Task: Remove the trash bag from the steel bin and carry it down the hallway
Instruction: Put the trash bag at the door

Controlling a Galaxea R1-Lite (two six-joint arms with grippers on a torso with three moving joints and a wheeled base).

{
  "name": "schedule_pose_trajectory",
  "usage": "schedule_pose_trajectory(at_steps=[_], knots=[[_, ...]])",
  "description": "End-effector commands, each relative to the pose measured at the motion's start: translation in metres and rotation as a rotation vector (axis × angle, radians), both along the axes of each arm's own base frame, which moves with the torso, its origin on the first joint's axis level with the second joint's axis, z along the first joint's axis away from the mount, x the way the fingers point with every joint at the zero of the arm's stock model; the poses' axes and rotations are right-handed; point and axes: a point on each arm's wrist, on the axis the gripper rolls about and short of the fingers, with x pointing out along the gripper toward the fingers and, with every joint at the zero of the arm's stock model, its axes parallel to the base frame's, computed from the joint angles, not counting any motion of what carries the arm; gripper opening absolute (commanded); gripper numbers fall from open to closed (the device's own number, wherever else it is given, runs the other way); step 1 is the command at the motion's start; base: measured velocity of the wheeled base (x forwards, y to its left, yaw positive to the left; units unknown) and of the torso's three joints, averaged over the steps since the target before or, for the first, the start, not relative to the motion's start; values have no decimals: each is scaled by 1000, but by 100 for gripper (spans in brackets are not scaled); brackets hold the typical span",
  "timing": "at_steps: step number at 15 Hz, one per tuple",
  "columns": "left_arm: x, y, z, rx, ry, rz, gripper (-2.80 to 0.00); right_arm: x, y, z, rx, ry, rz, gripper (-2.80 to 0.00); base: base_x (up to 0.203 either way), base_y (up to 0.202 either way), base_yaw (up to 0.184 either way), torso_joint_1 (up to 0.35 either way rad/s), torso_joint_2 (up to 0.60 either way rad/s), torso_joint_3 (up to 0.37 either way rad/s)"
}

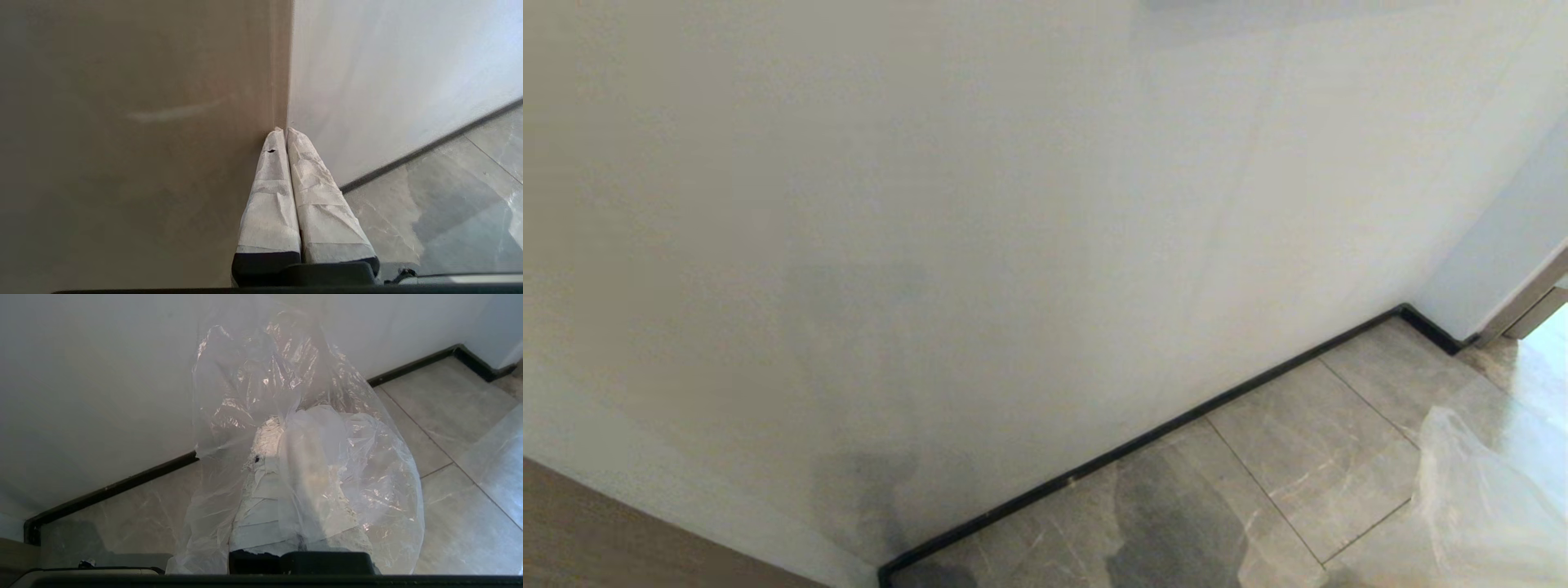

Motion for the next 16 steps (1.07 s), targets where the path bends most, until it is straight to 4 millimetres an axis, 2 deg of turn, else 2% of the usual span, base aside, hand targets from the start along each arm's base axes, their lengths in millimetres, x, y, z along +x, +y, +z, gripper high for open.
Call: schedule_pose_trajectory(at_steps=[1,14,16], knots=[[0,0,0,1,-2,-1,-280,0,0,0,0,2,0,-280,0,0,0,0,7,147],[0,0,0,1,0,-1,-280,0,0,0,-2,0,0,-280,0,0,0,0,1,25],[0,0,0,1,0,-1,-280,-2,0,6,-2,-16,5,-280,0,0,0,0,0,0]])
